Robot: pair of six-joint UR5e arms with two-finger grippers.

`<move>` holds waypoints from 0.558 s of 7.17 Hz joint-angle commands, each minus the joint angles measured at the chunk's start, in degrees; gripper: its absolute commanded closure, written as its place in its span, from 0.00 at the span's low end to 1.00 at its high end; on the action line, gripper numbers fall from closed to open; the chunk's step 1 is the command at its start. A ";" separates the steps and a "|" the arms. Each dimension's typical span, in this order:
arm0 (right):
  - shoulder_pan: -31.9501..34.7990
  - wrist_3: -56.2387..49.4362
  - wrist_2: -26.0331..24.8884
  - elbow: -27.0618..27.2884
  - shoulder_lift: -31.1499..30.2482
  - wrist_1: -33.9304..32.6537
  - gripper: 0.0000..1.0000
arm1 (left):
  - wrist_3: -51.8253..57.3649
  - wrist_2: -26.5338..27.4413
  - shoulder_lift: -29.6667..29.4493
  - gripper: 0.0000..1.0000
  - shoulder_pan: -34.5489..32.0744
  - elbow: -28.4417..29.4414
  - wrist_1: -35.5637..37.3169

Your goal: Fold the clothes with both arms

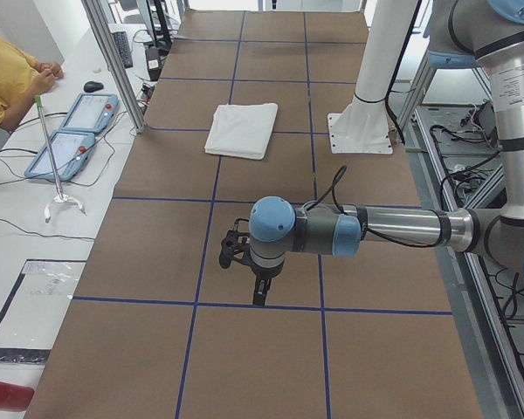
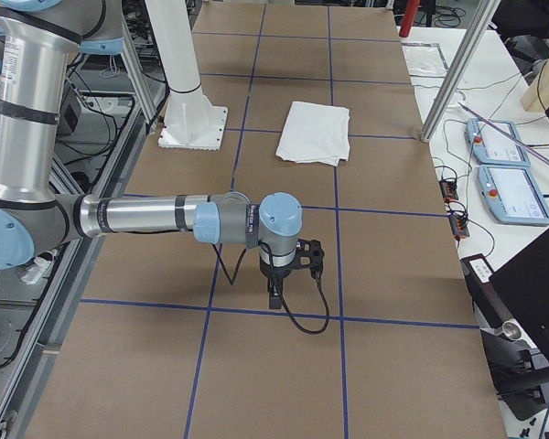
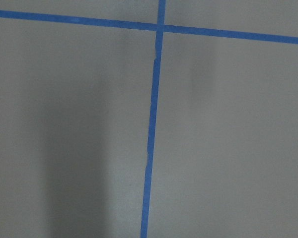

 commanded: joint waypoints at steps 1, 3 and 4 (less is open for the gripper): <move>0.18 -0.03 0.02 0.00 -0.15 0.00 0.00 | 0.15 0.21 0.14 0.00 -2.04 1.06 -0.47; 0.18 -0.03 -0.07 0.00 -0.24 0.00 0.00 | 0.15 0.13 0.14 0.00 -2.21 1.07 -0.56; 0.18 0.05 -0.07 0.00 -0.24 0.00 0.00 | 0.15 0.13 0.06 0.00 -2.21 0.90 -0.56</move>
